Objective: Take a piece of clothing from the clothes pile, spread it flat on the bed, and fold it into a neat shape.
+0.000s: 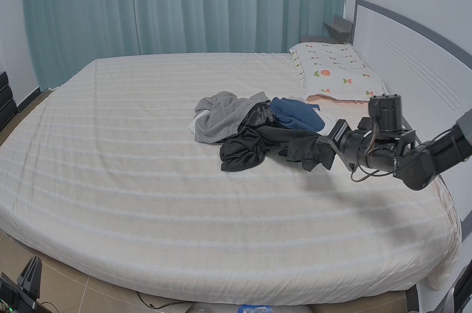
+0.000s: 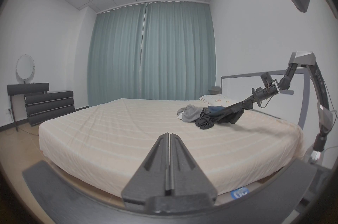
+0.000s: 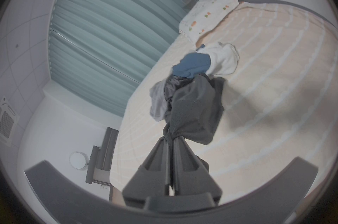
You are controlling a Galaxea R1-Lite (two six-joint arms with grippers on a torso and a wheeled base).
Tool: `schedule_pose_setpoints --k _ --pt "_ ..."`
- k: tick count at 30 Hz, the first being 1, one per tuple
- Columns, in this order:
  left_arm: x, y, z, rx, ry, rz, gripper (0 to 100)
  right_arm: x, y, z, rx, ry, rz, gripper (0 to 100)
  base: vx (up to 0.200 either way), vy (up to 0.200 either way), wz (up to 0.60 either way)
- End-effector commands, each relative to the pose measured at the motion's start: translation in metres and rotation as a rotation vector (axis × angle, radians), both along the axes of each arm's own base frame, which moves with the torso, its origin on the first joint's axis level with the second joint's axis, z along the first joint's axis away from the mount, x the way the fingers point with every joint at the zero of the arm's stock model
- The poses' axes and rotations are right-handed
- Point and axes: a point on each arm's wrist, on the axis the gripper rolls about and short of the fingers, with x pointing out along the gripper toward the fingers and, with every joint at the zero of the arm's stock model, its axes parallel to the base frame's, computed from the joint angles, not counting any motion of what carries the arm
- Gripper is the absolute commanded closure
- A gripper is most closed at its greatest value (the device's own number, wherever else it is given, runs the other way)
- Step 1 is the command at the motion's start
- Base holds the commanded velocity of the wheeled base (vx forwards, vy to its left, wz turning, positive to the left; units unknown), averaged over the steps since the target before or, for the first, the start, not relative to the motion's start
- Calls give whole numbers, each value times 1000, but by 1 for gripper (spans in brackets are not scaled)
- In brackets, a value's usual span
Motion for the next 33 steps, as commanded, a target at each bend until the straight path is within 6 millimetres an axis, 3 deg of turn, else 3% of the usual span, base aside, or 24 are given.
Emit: schedule_pose_setpoints --k 1,5,6,7,10,16,24,26,28,31,33 --pt "16 0 118 -196 -26 -68 100 -44 -9 53 45 -149 50 100 0 0 0" --pt "47 -3 116 -113 128 -149 100 -61 -8 75 69 -218 70 100 0 0 0" --pt "47 -3 116 -113 128 -149 100 -61 -8 75 69 -218 70 100 0 0 0" --pt "68 -6 107 -97 244 -166 100 -75 -7 84 76 -244 92 100 0 0 0" --pt "90 -8 104 -56 337 -172 100 -83 -10 92 80 -260 96 100 0 0 0" --pt "134 -21 90 -8 428 -293 100 -107 -16 113 110 -326 113 100 0 0 0" --pt "185 -56 69 36 510 -430 100 -116 -22 108 93 -287 109 100 0 0 0" --pt "190 -62 67 42 515 -450 100 -117 -23 108 93 -287 109 100 0 0 0" --pt "208 -77 59 51 532 -451 100 -129 -26 121 111 -333 114 100 0 0 0" --pt "215 -88 50 73 578 -483 100 -137 -29 123 117 -339 128 100 0 0 0" --pt "225 -100 44 87 608 -504 100 -139 -28 113 101 -298 135 100 0 0 0"
